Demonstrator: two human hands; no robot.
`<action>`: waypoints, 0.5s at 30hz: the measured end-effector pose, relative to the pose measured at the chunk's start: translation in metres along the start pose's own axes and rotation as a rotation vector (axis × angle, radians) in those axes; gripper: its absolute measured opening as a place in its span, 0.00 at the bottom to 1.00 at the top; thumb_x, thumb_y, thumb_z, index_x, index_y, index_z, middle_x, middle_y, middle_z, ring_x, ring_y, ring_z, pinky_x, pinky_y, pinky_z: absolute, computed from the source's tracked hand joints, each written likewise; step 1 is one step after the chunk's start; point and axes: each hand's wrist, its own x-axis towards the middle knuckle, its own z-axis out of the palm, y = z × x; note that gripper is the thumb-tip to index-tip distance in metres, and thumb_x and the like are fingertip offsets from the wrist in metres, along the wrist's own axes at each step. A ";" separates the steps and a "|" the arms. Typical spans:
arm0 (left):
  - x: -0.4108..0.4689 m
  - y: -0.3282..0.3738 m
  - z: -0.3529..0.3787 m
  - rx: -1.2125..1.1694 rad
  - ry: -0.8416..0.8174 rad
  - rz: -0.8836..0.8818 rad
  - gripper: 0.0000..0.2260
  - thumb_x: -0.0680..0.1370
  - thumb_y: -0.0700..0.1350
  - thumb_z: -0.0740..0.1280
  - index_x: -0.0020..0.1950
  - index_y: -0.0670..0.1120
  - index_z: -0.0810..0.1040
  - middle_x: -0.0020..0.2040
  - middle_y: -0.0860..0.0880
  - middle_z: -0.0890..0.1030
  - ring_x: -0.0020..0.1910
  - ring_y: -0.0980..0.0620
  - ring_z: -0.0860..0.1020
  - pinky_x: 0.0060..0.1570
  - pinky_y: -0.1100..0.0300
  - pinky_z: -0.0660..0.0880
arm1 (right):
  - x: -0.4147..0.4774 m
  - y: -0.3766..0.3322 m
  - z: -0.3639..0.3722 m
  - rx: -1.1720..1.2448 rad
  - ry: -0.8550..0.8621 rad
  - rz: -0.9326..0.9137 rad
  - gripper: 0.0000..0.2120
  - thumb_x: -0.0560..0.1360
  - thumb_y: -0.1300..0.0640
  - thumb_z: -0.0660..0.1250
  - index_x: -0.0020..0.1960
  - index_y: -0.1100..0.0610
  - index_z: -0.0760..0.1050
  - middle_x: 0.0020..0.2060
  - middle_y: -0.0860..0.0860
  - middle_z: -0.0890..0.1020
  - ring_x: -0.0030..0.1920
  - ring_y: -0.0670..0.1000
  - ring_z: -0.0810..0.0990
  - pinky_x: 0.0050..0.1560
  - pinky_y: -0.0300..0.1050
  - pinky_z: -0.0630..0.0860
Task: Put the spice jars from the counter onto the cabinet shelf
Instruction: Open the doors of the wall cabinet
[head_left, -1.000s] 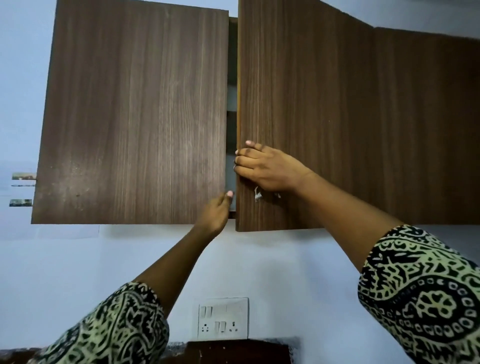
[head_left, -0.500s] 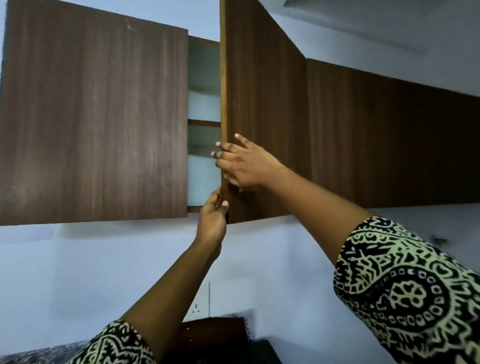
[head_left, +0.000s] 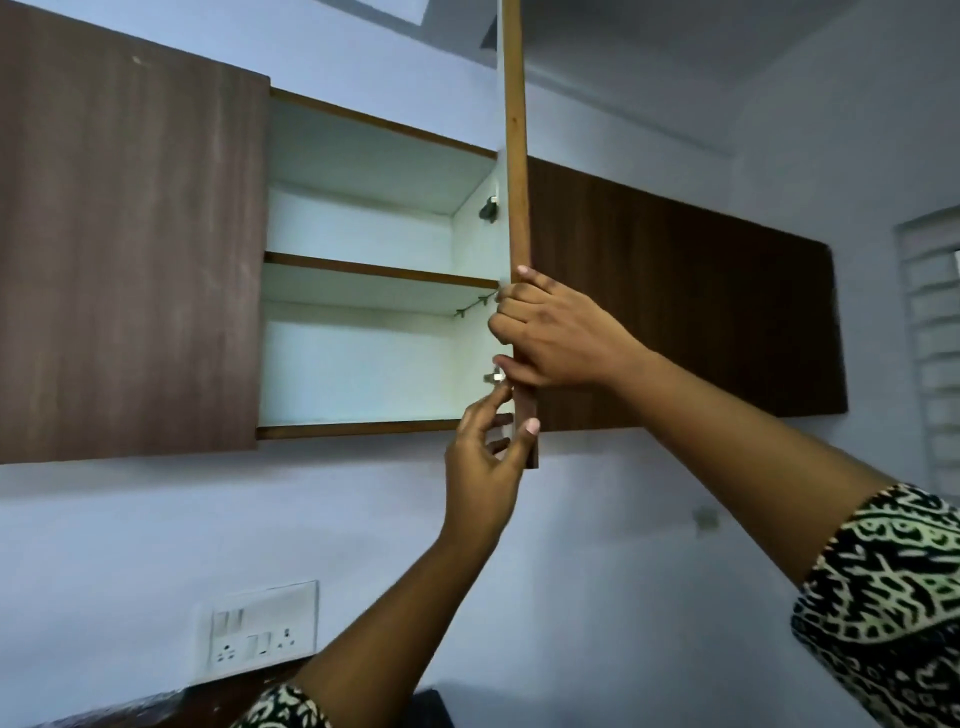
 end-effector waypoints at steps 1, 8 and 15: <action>-0.002 0.000 0.016 -0.008 -0.027 0.005 0.20 0.77 0.46 0.68 0.68 0.55 0.70 0.67 0.54 0.74 0.63 0.56 0.74 0.57 0.65 0.75 | -0.013 0.009 -0.001 0.013 -0.032 0.020 0.17 0.72 0.47 0.55 0.45 0.57 0.77 0.42 0.55 0.83 0.52 0.57 0.82 0.66 0.57 0.68; 0.007 -0.017 0.112 0.222 -0.195 0.078 0.29 0.78 0.56 0.61 0.76 0.57 0.52 0.77 0.55 0.57 0.75 0.54 0.58 0.68 0.55 0.64 | -0.096 0.055 -0.002 0.005 -0.294 0.146 0.25 0.78 0.46 0.47 0.64 0.56 0.74 0.69 0.55 0.72 0.74 0.56 0.62 0.74 0.55 0.49; 0.022 -0.037 0.179 0.482 -0.222 0.166 0.33 0.76 0.63 0.58 0.77 0.57 0.47 0.79 0.53 0.51 0.77 0.50 0.54 0.66 0.49 0.67 | -0.146 0.091 0.011 -0.035 -0.497 0.220 0.24 0.81 0.47 0.47 0.75 0.53 0.58 0.77 0.53 0.55 0.78 0.53 0.47 0.75 0.52 0.41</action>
